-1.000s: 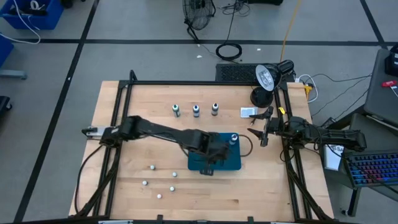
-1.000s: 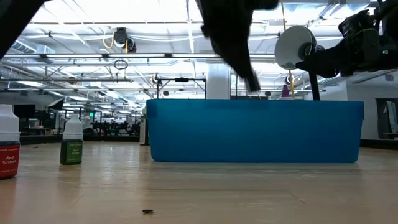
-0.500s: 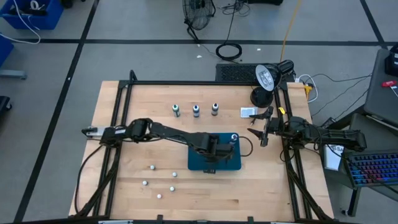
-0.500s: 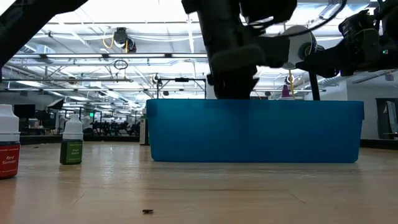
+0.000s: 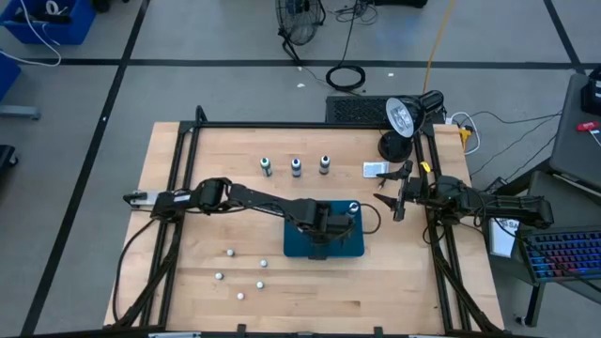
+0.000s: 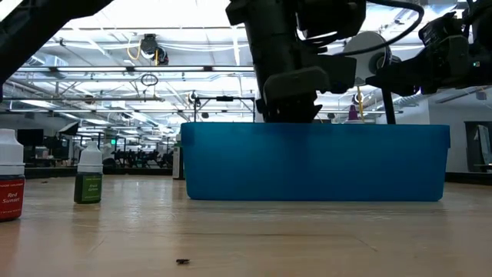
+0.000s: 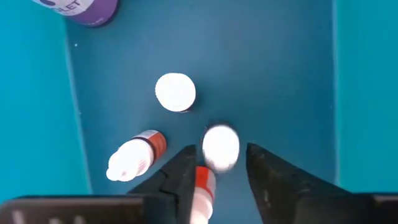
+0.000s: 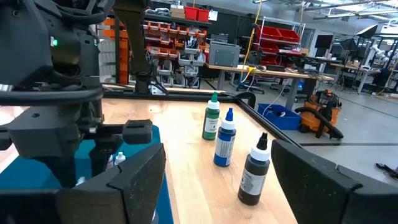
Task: Pick & Place food coloring
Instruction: Put the top small purple food coloring bottle into the blue bin, then put the small purple food coloring bottle into the blue bin
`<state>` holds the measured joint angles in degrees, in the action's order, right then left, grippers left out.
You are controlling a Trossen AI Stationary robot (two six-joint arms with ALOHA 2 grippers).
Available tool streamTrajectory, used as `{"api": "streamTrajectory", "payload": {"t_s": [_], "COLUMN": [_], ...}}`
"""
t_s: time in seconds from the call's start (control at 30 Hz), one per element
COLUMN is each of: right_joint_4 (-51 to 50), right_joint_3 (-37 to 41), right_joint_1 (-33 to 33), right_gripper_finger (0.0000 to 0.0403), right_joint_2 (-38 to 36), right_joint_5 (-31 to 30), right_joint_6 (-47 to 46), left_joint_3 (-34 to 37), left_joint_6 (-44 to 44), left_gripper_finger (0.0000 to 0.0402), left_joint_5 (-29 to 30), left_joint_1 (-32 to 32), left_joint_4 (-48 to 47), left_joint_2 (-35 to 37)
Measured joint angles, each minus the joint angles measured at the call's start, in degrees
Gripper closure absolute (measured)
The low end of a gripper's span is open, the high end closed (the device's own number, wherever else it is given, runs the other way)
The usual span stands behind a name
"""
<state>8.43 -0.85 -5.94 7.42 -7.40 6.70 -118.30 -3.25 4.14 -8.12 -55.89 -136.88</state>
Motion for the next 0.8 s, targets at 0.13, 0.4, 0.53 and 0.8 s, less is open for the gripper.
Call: {"api": "streamTrajectory", "payload": {"t_s": [0.13,0.4,0.53,0.8], "right_joint_4": [0.0,-0.02,-0.02,0.02], "right_joint_3": [0.01,-0.02,-0.01,-0.02], "right_joint_1": [-0.01,0.0,-0.01,0.01], "right_gripper_finger": [0.0124,0.0124,0.0124,0.0124], "right_joint_2": [0.0,0.0,0.0,0.0], "right_joint_5": [0.0,0.0,0.0,0.0], "right_joint_6": [0.0,-0.01,0.0,0.0], "left_joint_3": [0.02,-7.52,-8.72,14.73], "left_joint_6": [-0.06,-1.4,-3.6,-19.7], "left_gripper_finger": [0.0226,0.0208,0.0207,0.0206], "left_joint_5": [-1.2,-0.02,8.51,21.7], "left_joint_1": [-0.04,-0.09,-1.24,-7.83], "left_joint_4": [0.51,-10.16,-16.92,-18.14], "left_joint_2": [0.0,0.15,4.64,23.63]}}
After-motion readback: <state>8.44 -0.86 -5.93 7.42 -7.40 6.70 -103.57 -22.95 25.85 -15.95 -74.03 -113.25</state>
